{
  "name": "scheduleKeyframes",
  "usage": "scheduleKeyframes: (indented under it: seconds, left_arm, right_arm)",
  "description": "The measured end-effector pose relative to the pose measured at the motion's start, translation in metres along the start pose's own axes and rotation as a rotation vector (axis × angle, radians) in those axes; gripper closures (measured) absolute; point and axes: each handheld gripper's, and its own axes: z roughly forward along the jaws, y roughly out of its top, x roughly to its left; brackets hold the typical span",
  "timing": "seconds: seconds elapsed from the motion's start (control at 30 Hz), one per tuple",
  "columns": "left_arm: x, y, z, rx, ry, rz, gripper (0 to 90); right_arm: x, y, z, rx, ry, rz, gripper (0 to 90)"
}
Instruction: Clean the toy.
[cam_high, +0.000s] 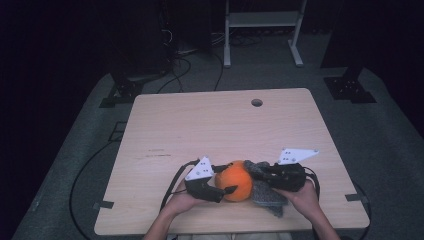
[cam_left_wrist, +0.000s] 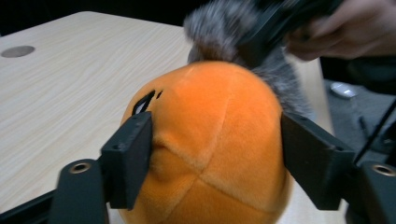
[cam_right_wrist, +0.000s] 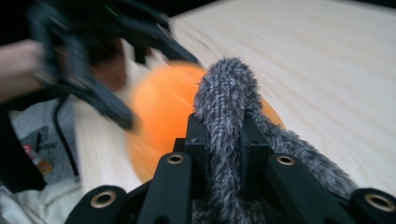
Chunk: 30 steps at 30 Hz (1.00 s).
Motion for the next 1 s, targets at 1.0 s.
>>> scheduleKeyframes:
  seconds: [1.0]
  left_arm:
    - [0.003,0.008,-0.003,-0.042,0.028,-0.061,41.8]
  right_arm:
    - [0.002,0.005,-0.012,-0.062,0.054,-0.026,76.1]
